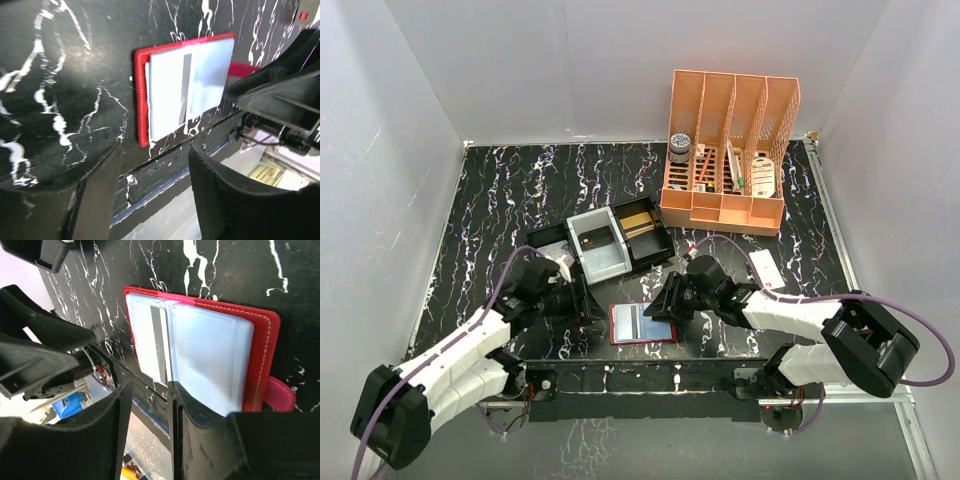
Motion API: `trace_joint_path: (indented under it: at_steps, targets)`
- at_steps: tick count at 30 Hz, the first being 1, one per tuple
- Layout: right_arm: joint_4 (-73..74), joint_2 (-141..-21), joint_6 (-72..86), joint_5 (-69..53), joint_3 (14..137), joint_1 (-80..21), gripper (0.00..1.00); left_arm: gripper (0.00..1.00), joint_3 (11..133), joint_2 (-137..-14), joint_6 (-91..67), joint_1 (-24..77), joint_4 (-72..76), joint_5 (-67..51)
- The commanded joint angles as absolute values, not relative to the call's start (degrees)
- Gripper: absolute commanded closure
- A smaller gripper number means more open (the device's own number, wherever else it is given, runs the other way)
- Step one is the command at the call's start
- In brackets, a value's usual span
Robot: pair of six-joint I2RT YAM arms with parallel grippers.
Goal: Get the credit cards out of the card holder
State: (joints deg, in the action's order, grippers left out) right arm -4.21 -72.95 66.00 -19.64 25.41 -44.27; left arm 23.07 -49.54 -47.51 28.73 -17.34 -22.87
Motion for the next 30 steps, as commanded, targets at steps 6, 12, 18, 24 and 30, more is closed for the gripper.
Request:
trace_joint_path:
  at_steps: [6,12,18,24,30]
  targets:
    - [-12.9,-78.3,67.6,-20.1,29.5,-47.8,0.70,0.50,24.3,-57.8,-54.6,40.5,-3.8,-17.6]
    - [-14.1,-81.8,67.9,-19.1,30.3,-48.7,0.72,0.59,23.9,-63.1,-58.2,43.9,5.1,-16.3]
    - [-12.0,-82.3,67.2,-17.3,29.7,-48.8,0.75,0.66,26.0,-66.8,-57.4,45.2,1.8,-13.2]
    - [-13.0,-85.0,66.8,-17.2,30.1,-48.9,0.76,0.66,24.9,-67.1,-57.6,45.7,1.9,-13.2]
    - [-2.6,-87.0,63.5,-10.4,34.6,-50.0,0.80,0.66,22.1,-69.3,-58.3,46.2,3.5,-13.7]
